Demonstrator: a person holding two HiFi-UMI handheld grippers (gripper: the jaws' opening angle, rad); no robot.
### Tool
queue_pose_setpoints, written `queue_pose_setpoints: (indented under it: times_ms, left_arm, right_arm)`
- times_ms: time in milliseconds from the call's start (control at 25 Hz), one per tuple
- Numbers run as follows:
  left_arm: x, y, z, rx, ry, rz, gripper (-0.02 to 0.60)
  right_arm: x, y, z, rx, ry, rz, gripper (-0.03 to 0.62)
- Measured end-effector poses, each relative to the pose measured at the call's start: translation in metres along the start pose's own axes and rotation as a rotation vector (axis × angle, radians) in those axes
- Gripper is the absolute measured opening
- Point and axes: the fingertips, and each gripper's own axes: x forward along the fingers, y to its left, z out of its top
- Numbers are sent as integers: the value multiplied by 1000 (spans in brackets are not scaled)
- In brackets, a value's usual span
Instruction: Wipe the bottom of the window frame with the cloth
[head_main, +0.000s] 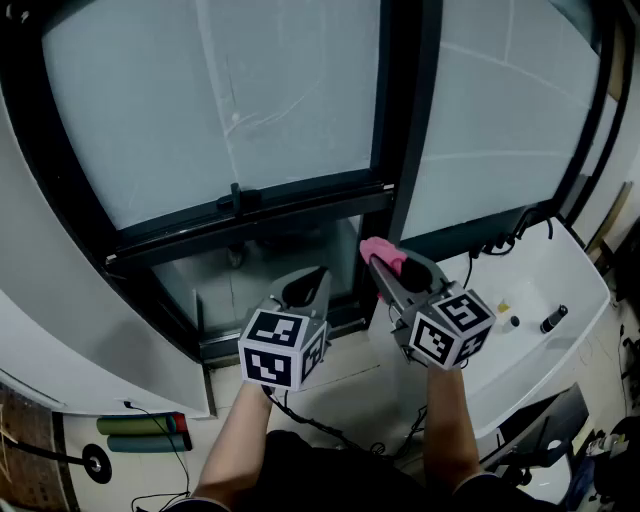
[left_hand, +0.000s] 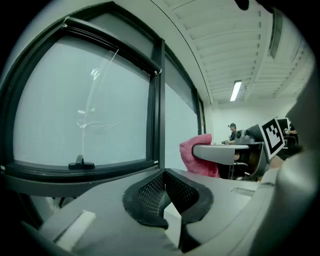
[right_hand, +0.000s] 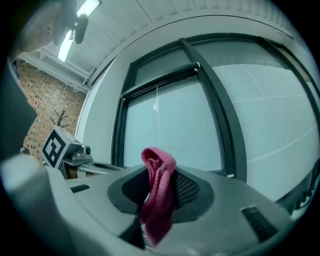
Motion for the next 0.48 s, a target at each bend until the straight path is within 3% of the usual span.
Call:
queue_pose_setpoints:
  times_ms: [240, 480]
  left_arm:
    - [23, 33, 10, 10, -31, 1, 9]
    - [49, 80, 19, 1, -51, -44, 9]
  right_arm:
    - [29, -16, -1, -8, -8, -37, 120]
    - [71, -31, -3, -15, -8, -123, 120]
